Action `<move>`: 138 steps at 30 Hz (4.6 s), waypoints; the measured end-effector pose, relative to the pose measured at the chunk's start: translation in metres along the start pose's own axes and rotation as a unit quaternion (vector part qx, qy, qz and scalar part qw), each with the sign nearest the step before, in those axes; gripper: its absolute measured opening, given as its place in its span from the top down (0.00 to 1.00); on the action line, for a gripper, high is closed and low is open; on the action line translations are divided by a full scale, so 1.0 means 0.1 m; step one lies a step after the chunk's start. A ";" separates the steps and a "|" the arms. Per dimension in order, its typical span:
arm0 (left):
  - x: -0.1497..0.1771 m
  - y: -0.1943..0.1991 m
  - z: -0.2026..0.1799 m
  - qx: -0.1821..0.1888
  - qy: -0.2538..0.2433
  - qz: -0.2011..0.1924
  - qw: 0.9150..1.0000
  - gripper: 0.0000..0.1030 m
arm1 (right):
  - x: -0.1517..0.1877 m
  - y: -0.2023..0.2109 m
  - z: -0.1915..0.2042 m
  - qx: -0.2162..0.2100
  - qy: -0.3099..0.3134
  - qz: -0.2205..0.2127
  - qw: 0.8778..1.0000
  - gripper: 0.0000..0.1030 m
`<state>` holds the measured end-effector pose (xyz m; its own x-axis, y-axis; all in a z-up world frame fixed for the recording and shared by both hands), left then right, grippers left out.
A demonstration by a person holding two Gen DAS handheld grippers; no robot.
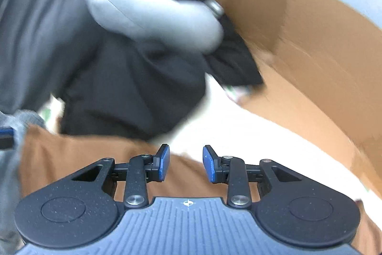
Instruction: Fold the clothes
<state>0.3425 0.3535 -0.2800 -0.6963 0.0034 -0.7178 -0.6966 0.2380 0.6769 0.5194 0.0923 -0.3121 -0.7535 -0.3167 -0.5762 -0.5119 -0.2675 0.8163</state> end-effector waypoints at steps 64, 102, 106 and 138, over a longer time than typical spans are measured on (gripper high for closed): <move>1.15 -0.32 0.06 0.007 0.097 0.186 0.978 0.74 | 1.35 0.30 1.36 -0.114 0.092 0.019 0.989 0.75; 0.60 0.26 0.25 0.015 0.063 0.120 0.991 0.95 | 1.55 0.45 1.55 -0.125 0.146 0.030 0.981 0.74; 0.58 0.02 0.14 0.036 0.053 0.123 0.990 0.95 | 1.54 0.39 1.60 -0.132 0.135 0.021 0.982 0.74; 0.52 -0.15 -0.07 -0.068 -0.044 0.141 0.987 0.75 | 1.64 1.08 0.48 -0.082 0.116 0.053 0.988 0.66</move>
<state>0.3153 0.3432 -0.3260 -0.8526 0.1368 -0.5044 -0.4976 0.0827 0.8635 0.3211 0.0556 -0.3167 -0.6748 -0.5463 -0.4962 -0.3468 -0.3588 0.8666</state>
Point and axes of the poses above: each gripper's, at about its wrist camera, not at the fingertips, and y roughly against the way its jaws point, z to its left, x to its underside, the point moved 5 cm from there along -y, roughly the way its jaws point, and after that the axes turned 2 degrees about x, right-handed, at the moved point
